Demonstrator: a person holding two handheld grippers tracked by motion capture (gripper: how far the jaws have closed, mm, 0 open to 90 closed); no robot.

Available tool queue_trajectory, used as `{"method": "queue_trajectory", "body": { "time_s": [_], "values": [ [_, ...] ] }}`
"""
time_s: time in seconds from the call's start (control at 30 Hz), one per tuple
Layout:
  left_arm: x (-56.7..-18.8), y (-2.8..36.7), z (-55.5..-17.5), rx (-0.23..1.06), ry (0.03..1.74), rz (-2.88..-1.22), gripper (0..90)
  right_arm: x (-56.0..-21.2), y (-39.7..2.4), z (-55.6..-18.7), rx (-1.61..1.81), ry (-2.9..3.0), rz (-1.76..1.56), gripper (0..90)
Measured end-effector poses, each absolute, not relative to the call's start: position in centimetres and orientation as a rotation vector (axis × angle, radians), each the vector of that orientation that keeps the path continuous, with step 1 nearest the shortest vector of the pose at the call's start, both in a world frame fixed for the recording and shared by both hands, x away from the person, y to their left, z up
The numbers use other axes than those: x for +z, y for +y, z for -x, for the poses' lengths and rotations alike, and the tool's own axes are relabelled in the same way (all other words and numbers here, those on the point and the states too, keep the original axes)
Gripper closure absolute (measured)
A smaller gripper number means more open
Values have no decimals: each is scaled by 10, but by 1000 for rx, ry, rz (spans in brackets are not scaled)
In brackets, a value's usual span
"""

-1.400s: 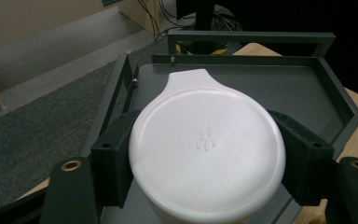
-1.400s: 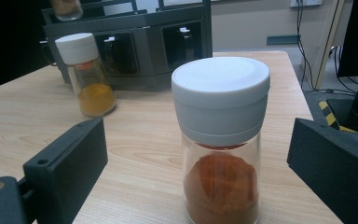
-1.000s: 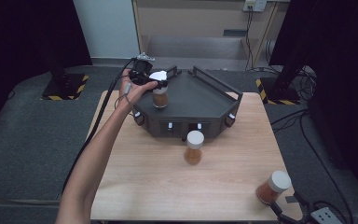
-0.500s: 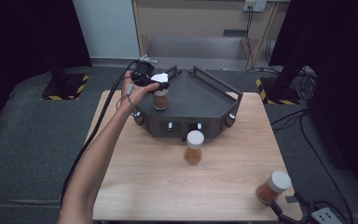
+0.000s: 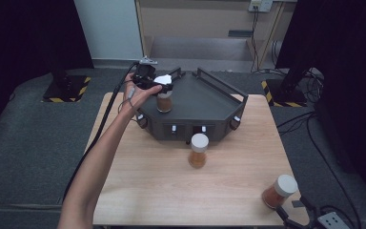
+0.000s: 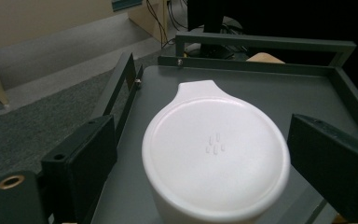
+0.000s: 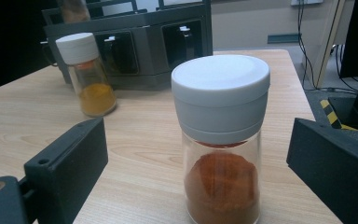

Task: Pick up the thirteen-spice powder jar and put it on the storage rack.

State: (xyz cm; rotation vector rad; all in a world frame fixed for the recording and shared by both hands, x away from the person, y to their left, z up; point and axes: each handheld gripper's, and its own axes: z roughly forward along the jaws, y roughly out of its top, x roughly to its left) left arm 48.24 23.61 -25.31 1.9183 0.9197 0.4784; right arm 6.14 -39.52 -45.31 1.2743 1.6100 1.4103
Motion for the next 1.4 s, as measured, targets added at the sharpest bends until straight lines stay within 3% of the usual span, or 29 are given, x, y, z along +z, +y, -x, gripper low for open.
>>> {"method": "queue_trajectory", "body": {
  "time_s": [1.4],
  "values": [
    [-201, 265, -429, 618, 831, -1746, 62, -453, -395, -62, 1413, 1612, -1271, 55]
  ]
}}
